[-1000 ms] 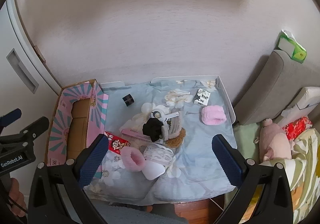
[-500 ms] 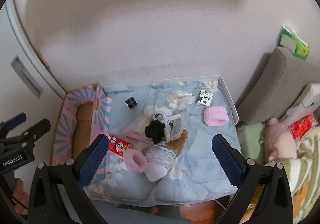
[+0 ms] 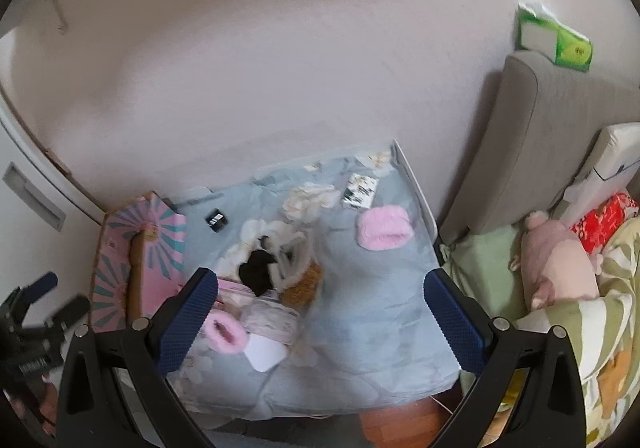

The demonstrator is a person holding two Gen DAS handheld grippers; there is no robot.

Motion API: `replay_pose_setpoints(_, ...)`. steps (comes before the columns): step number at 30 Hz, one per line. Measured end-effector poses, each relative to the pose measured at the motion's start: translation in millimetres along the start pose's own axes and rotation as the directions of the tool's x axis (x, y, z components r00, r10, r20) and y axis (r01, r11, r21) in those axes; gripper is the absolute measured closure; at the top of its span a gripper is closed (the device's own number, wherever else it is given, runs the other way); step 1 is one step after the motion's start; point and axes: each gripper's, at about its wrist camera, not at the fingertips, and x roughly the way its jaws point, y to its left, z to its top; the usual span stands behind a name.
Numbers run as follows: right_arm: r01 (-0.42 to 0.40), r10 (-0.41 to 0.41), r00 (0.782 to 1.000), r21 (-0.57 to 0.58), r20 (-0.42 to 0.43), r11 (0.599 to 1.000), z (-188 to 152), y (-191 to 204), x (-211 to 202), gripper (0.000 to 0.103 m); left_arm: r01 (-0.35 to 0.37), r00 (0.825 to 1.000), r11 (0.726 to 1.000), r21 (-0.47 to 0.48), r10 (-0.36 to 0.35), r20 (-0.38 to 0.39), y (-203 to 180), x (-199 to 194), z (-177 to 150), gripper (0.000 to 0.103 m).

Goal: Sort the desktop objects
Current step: 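Move both tools toward the pink fuzzy wristbands on the cloth, then grasp a pink wristband with the left tool while the right tool grasps another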

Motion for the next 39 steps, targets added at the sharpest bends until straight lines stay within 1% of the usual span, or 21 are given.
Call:
replay_pose_setpoints(1,0.005,-0.005,1.000,-0.008,-0.006,1.000,-0.1,-3.0,3.4,0.001,0.021,0.999,1.000,-0.015,-0.021,-0.028,-6.1,11.6,-5.4,0.000)
replay_pose_setpoints(5,0.031,-0.033,0.999,-0.090,-0.016,0.995,-4.2,-13.8,29.6,0.001,0.088,0.992,0.992,-0.085,-0.095,-0.081,-22.3,42.2,-23.9,0.001)
replay_pose_setpoints(8,0.050,-0.059,0.997,-0.173,-0.047,0.984,-5.9,-21.7,57.6,0.001,0.133,0.979,0.983,-0.125,-0.150,-0.136,-31.6,63.9,-36.2,0.001)
replay_pose_setpoints(9,0.048,-0.061,0.996,-0.201,-0.059,0.978,-5.4,-24.7,68.3,0.001,0.133,0.977,0.982,-0.132,-0.152,-0.152,-34.3,70.7,-39.5,0.001)
replay_pose_setpoints(12,0.042,-0.063,0.995,-0.250,-0.076,0.967,-2.0,-34.1,91.8,0.001,0.096,0.975,0.984,-0.147,-0.123,-0.183,-40.0,89.3,-48.5,0.001)
replay_pose_setpoints(14,0.017,-0.043,0.995,-0.264,-0.090,0.964,2.6,-41.8,109.3,0.001,0.072,0.974,0.984,-0.162,-0.104,-0.199,-41.0,101.4,-54.6,0.001)
replay_pose_setpoints(18,-0.022,-0.010,0.995,-0.298,-0.103,0.954,9.8,-50.5,138.1,0.001,0.032,0.976,0.979,-0.201,-0.074,-0.205,-39.4,121.0,-66.6,0.001)
replay_pose_setpoints(21,-0.032,-0.004,0.994,-0.323,-0.109,0.946,12.9,-54.4,160.3,0.001,-0.020,0.979,0.976,-0.218,-0.025,-0.202,-37.7,136.4,-75.9,0.001)
replay_pose_setpoints(23,-0.043,0.004,0.993,-0.333,-0.116,0.942,14.2,-57.6,174.6,0.001,-0.056,0.980,0.970,-0.237,0.008,-0.199,-35.1,146.7,-80.3,0.003)
replay_pose_setpoints(25,-0.053,0.013,0.993,-0.344,-0.118,0.937,15.2,-59.4,185.9,0.001,-0.074,0.981,0.962,-0.261,0.022,-0.195,-30.7,154.8,-82.4,0.011)
replay_pose_setpoints(26,-0.056,0.015,0.993,-0.347,-0.119,0.936,15.6,-60.0,189.5,0.001,-0.083,0.980,0.959,-0.270,0.028,-0.199,-28.6,158.6,-83.0,0.011)
replay_pose_setpoints(28,-0.065,0.023,0.992,-0.353,-0.123,0.934,16.2,-61.6,197.2,0.001,-0.087,0.978,0.955,-0.285,0.028,-0.207,-23.2,167.5,-82.2,0.011)
replay_pose_setpoints(30,-0.066,0.020,0.991,-0.356,-0.132,0.932,16.0,-62.9,206.4,0.001,-0.073,0.979,0.950,-0.304,0.010,-0.203,-18.3,171.8,-82.5,0.012)
replay_pose_setpoints(34,-0.086,0.037,0.989,-0.345,-0.145,0.935,18.8,-66.9,216.8,0.001,-0.064,0.981,0.941,-0.331,-0.002,-0.193,-12.3,173.9,-81.3,0.013)
replay_pose_setpoints(35,-0.095,0.046,0.988,-0.344,-0.148,0.934,19.6,-67.1,219.1,0.001,-0.050,0.982,0.943,-0.330,-0.014,-0.187,-12.5,172.7,-82.4,0.014)
replay_pose_setpoints(36,-0.097,0.046,0.987,-0.347,-0.153,0.933,20.3,-66.8,222.2,0.001,-0.035,0.982,0.947,-0.321,-0.027,-0.186,-12.2,173.2,-82.2,0.016)
replay_pose_setpoints(37,-0.096,0.042,0.986,-0.349,-0.158,0.932,20.8,-67.0,224.3,0.001,-0.031,0.982,0.948,-0.317,-0.031,-0.188,-13.8,174.6,-83.6,0.021)
replay_pose_setpoints(38,-0.096,0.039,0.986,-0.352,-0.165,0.931,21.7,-66.9,228.2,0.001,-0.031,0.980,0.950,-0.311,-0.033,-0.197,-15.1,176.9,-85.0,0.023)
replay_pose_setpoints(39,-0.096,0.039,0.985,-0.353,-0.167,0.931,22.2,-66.9,230.0,0.001,-0.029,0.979,0.951,-0.308,-0.035,-0.202,-16.2,178.5,-87.1,0.028)
